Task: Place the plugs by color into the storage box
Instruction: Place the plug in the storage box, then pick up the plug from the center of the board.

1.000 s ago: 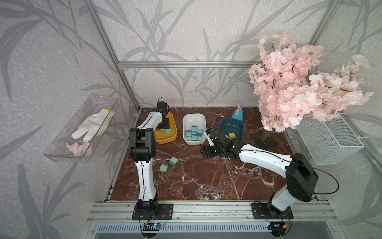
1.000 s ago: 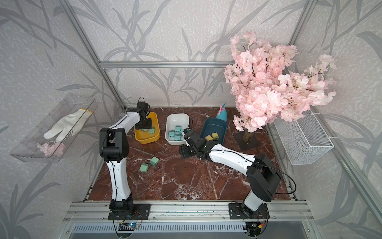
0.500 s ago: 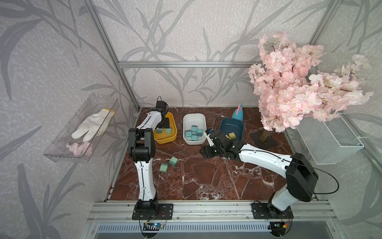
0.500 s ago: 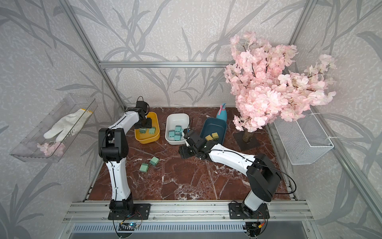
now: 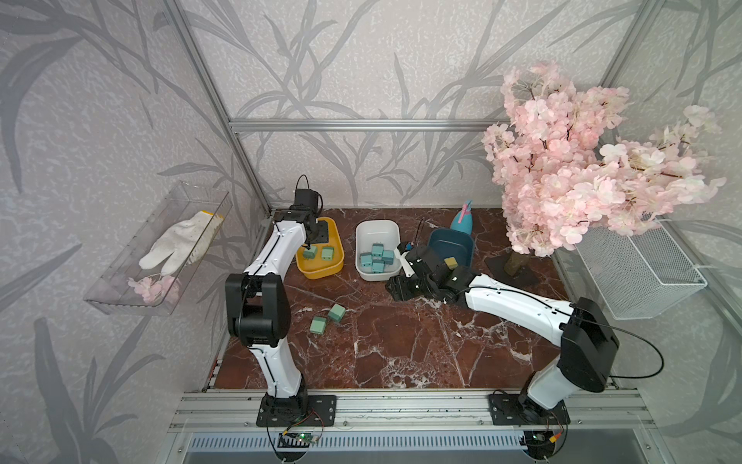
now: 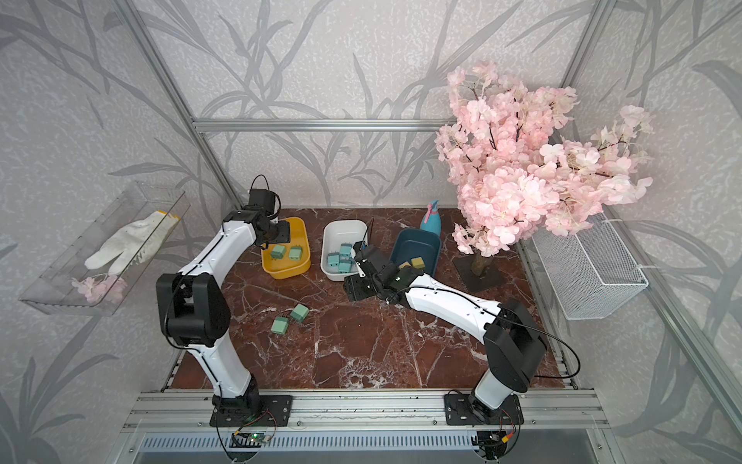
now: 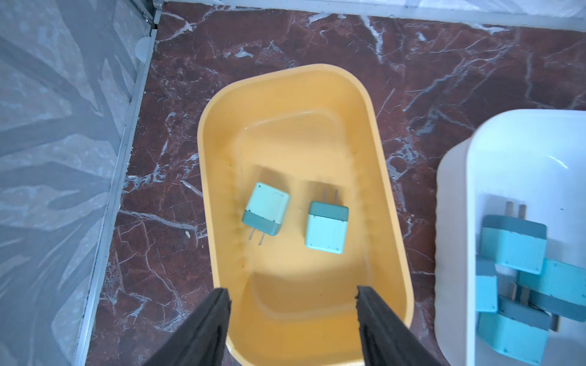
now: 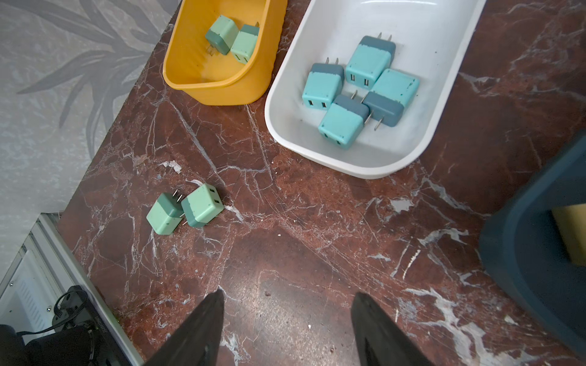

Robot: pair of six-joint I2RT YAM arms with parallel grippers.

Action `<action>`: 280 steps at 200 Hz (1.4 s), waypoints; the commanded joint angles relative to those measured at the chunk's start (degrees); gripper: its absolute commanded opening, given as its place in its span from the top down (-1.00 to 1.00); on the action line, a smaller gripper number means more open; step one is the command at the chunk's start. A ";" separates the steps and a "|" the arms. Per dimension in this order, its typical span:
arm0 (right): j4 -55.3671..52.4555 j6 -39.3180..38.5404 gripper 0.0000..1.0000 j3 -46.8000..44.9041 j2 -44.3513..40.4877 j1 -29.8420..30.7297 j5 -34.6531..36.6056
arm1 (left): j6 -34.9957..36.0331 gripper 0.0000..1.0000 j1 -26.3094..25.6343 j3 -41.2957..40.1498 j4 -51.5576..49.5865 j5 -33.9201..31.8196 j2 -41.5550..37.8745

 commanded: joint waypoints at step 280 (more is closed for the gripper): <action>15.52 -3.04 -0.56 -12.08 -3.31 5.14 -0.21 | 19.84 -0.28 -11.22 -40.01 2.62 14.16 -33.44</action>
